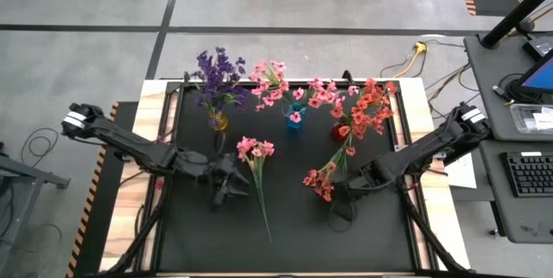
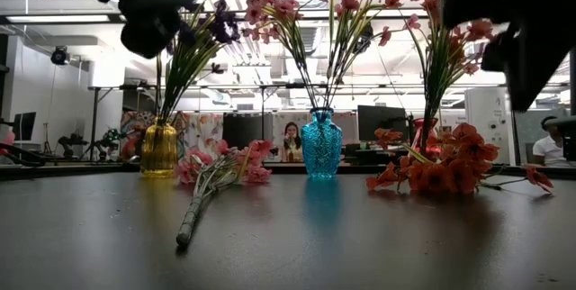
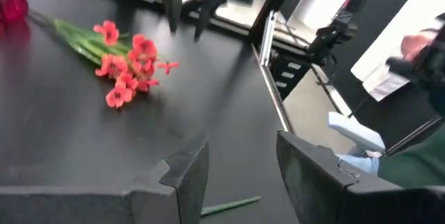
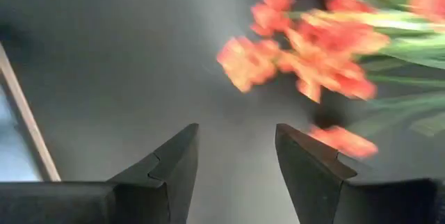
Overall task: Sort flowers into vase by color
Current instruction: Put the orange flower into the red vase
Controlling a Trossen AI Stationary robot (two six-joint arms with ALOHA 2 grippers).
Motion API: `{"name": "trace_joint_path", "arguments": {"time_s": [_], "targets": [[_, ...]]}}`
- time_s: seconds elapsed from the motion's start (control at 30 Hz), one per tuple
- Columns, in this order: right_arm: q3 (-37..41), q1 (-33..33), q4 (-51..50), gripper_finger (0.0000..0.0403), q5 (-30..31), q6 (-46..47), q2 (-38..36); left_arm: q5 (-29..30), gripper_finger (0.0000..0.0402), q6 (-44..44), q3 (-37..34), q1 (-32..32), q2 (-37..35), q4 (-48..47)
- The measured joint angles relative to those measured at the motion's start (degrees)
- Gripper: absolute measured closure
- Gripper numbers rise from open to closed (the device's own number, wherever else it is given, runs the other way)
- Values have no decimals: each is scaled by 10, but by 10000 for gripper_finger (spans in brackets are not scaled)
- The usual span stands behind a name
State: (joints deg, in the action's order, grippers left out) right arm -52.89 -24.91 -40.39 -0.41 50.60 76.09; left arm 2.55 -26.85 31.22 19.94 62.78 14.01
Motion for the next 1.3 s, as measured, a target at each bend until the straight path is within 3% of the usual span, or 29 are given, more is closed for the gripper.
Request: {"name": "trace_joint_path", "arguments": {"time_s": [0.07,0.2,0.37,0.47,1.03,1.3], "targets": [[-36,-1,-95,223,19,-43,5,1,243,-11,0,0,11,0],[-94,1,-237,237,117,-143,25,11,243,-17,0,0,25,1],[-120,0,-248,241,178,-313,45,14,243,-17,1,2,32,0],[-124,8,-244,234,216,-365,65,14,243,-14,3,6,31,0],[-107,75,-262,132,215,-468,149,14,243,51,51,7,28,-32],[-90,91,-250,124,231,-505,148,14,243,56,51,7,28,-47]]}}
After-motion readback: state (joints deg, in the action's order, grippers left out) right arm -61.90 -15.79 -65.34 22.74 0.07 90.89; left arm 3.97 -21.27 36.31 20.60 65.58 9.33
